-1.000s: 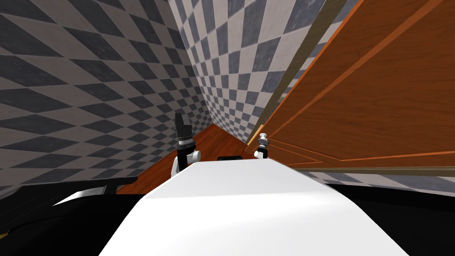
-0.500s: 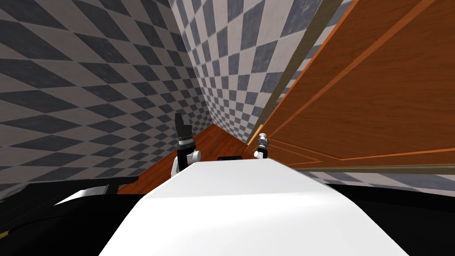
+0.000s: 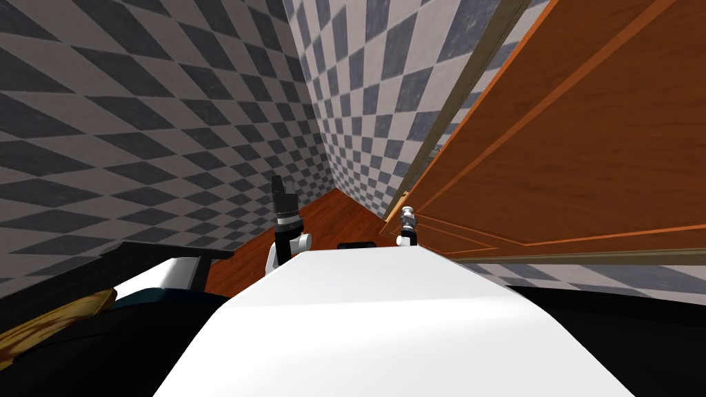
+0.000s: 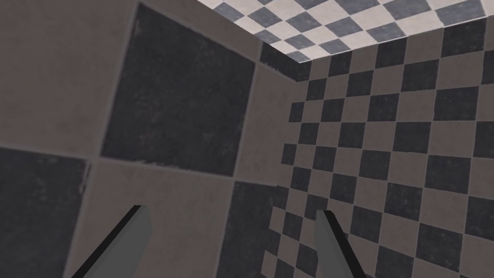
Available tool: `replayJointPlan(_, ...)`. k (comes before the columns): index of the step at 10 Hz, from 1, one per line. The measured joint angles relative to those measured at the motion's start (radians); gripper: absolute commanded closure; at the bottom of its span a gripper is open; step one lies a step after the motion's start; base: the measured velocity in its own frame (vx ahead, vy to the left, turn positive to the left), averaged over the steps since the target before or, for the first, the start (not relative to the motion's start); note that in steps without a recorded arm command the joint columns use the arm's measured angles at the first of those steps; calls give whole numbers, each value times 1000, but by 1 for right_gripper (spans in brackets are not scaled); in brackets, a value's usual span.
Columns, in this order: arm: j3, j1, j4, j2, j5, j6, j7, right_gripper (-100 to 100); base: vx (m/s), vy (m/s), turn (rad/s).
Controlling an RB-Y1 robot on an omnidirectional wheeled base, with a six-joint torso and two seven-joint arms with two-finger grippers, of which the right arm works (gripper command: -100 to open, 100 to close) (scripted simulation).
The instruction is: Pull the door open
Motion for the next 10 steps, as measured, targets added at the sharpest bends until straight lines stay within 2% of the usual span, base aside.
replayJointPlan(3,45,23,-20,-20,21,8,-56,100,-248,-36,170)
replayJointPlan(5,71,28,-21,-39,34,4,-93,100,-196,-16,100)
replayJointPlan(6,75,29,-19,-37,36,5,-97,100,-149,5,76)
replayJointPlan(10,109,51,-54,-52,57,11,-123,100,-206,-1,66)
